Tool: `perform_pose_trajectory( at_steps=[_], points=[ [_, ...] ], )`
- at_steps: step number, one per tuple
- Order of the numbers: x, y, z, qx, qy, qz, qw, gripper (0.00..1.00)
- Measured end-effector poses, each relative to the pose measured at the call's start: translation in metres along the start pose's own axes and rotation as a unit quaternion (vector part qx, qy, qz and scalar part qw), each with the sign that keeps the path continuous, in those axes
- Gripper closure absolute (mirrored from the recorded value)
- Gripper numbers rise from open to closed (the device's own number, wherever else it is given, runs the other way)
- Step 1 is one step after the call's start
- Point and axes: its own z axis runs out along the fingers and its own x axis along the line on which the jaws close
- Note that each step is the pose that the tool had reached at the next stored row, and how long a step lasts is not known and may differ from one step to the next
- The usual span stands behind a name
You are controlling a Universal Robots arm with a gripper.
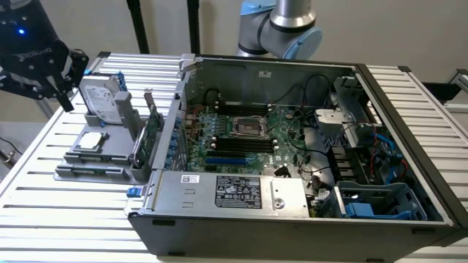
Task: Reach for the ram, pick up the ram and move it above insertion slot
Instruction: 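Pick up the ram and move it above insertion slot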
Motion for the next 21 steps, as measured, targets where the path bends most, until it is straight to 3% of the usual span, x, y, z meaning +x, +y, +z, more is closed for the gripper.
perform_pose_trajectory(
  at_steps=[6, 11, 16, 21],
  points=[
    [0.0, 0.0, 0.0001, 0.001, -0.0002, -0.054, 0.9985, 0.89],
    [-0.0001, 0.0, 0.0, 0.0022, -0.0006, -0.1, 0.995, 0.89],
    [0.0, 0.0, 0.0001, 0.0031, -0.0009, -0.145, 0.9894, 0.89],
    [0.0, 0.0, 0.0002, 0.004, -0.0011, -0.189, 0.9819, 0.89]
  ],
)
